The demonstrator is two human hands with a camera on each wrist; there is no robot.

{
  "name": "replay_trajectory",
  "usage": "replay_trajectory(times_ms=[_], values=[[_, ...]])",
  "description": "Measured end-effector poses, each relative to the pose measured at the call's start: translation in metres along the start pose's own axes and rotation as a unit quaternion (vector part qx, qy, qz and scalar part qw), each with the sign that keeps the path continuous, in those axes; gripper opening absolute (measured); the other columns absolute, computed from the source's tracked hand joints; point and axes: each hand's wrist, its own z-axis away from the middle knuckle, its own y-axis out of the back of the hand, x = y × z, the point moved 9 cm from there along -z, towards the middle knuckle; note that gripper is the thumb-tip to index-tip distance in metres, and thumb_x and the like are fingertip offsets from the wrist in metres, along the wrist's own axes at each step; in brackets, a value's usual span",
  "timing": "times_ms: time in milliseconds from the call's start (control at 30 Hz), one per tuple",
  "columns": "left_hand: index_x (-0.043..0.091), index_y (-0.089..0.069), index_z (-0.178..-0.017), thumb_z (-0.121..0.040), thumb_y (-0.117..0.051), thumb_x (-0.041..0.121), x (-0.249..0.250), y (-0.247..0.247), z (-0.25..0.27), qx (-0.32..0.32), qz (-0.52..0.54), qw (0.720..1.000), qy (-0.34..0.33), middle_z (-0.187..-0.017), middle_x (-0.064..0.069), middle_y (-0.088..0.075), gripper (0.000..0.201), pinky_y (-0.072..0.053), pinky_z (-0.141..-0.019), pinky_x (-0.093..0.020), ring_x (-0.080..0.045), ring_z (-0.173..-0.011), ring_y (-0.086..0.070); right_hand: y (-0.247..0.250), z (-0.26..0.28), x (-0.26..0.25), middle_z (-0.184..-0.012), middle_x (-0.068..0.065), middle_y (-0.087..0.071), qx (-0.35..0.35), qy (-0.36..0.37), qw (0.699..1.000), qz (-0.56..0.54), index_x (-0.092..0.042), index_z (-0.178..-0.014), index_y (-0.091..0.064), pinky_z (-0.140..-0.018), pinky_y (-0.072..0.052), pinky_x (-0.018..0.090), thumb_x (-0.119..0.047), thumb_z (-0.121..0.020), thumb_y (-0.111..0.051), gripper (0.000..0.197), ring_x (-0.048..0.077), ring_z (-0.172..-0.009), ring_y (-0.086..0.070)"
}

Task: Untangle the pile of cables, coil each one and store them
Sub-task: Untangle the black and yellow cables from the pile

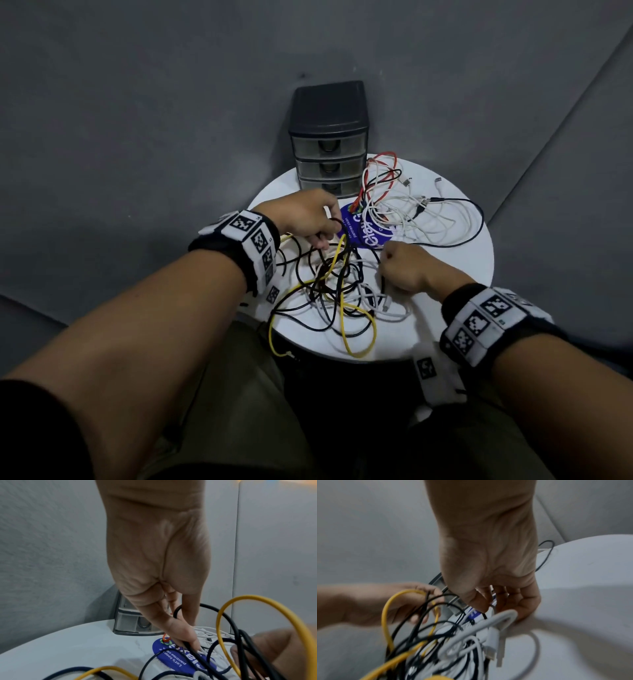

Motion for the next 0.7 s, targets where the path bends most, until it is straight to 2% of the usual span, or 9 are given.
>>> replay_trajectory(times_ms=[100, 167, 300, 333, 400, 467, 533, 600, 700], values=[[-0.003, -0.059, -0.112, -0.099, -0.062, 0.006, -0.001, 0.006, 0.005, 0.008, 0.01, 1.0, -0.011, -0.09, -0.022, -0.067, 0.016, -0.062, -0.073, -0.037, -0.025, -0.073, -0.074, 0.013, 0.004, 0.019, -0.083, 0.012, -0.074, 0.047, -0.018, 0.99, -0.133, -0.009, -0.088, -0.06, -0.061, -0.048, 0.03, -0.002, -0.085, -0.053, 0.012, 0.027, -0.075, -0.065], [0.0, -0.061, -0.109, -0.098, -0.063, 0.007, -0.006, 0.008, 0.009, 0.012, 0.013, 1.0, -0.014, -0.093, -0.025, -0.069, 0.013, -0.064, -0.07, -0.032, -0.023, -0.072, -0.075, 0.02, 0.006, 0.029, -0.07, 0.006, -0.074, 0.075, -0.028, 0.984, -0.157, -0.012, -0.083, -0.063, -0.054, -0.05, 0.026, -0.001, -0.085, -0.054, 0.014, 0.02, -0.06, -0.068], [0.015, -0.059, -0.117, -0.096, -0.064, 0.009, -0.014, 0.014, 0.017, 0.02, -0.058, 0.998, 0.011, -0.104, -0.019, -0.073, 0.022, -0.062, -0.071, -0.03, -0.018, -0.073, -0.073, 0.03, 0.007, 0.028, -0.07, 0.005, -0.069, 0.107, -0.012, 0.981, -0.159, -0.013, -0.08, -0.065, -0.052, -0.046, 0.023, -0.001, -0.088, -0.056, 0.017, 0.017, -0.058, -0.065], [0.021, -0.056, -0.122, -0.096, -0.064, 0.012, -0.015, 0.013, 0.022, 0.002, -0.077, 0.997, 0.022, -0.109, -0.015, -0.072, 0.029, -0.061, -0.074, -0.031, -0.016, -0.075, -0.071, 0.032, 0.007, 0.026, -0.071, 0.005, -0.069, 0.118, -0.001, 0.982, -0.147, -0.014, -0.08, -0.065, -0.051, -0.044, 0.022, -0.002, -0.089, -0.057, 0.017, 0.016, -0.058, -0.064], [0.031, -0.049, -0.132, -0.093, -0.07, 0.018, -0.012, 0.0, 0.034, -0.08, -0.065, 0.994, 0.021, -0.117, -0.009, -0.067, 0.046, -0.056, -0.081, -0.032, -0.014, -0.085, -0.068, 0.037, 0.007, 0.016, -0.074, 0.002, -0.067, 0.144, 0.028, 0.983, -0.11, -0.017, -0.078, -0.065, -0.056, -0.044, 0.023, -0.005, -0.09, -0.06, 0.017, 0.018, -0.065, -0.065], [0.038, -0.043, -0.136, -0.086, -0.081, 0.025, -0.002, -0.019, 0.046, -0.157, -0.048, 0.986, -0.002, -0.12, -0.005, -0.06, 0.065, -0.052, -0.074, -0.024, -0.012, -0.086, -0.063, 0.043, 0.007, 0.005, -0.077, 0.001, -0.067, 0.166, 0.058, 0.98, -0.09, -0.017, -0.078, -0.066, -0.066, -0.051, 0.029, -0.006, -0.089, -0.062, 0.016, 0.024, -0.073, -0.066], [0.041, -0.039, -0.135, -0.08, -0.086, 0.03, 0.002, -0.03, 0.047, -0.175, -0.101, 0.979, -0.02, -0.117, -0.004, -0.056, 0.073, -0.049, -0.066, -0.018, -0.012, -0.08, -0.058, 0.049, 0.007, -0.005, -0.079, 0.003, -0.069, 0.19, 0.079, 0.976, -0.075, -0.014, -0.079, -0.07, -0.071, -0.052, 0.031, -0.007, -0.089, -0.064, 0.014, 0.023, -0.076, -0.065], [0.037, -0.038, -0.132, -0.081, -0.086, 0.025, 0.003, -0.035, 0.041, -0.153, -0.121, 0.98, -0.031, -0.115, -0.011, -0.056, 0.07, -0.052, -0.067, -0.026, -0.014, -0.076, -0.055, 0.052, 0.005, -0.013, -0.08, 0.003, -0.07, 0.208, 0.089, 0.972, -0.063, -0.014, -0.079, -0.072, -0.072, -0.049, 0.029, -0.008, -0.089, -0.067, 0.013, 0.021, -0.08, -0.064], [0.032, -0.04, -0.13, -0.085, -0.079, 0.012, 0.003, -0.035, 0.035, -0.111, -0.127, 0.985, -0.042, -0.125, -0.024, -0.056, 0.063, -0.056, -0.079, -0.045, -0.018, -0.077, -0.054, 0.047, 0.0, -0.02, -0.082, 0.003, -0.07, 0.197, 0.096, 0.974, -0.051, -0.017, -0.077, -0.071, -0.074, -0.05, 0.03, -0.008, -0.088, -0.067, 0.015, 0.023, -0.084, -0.063]])
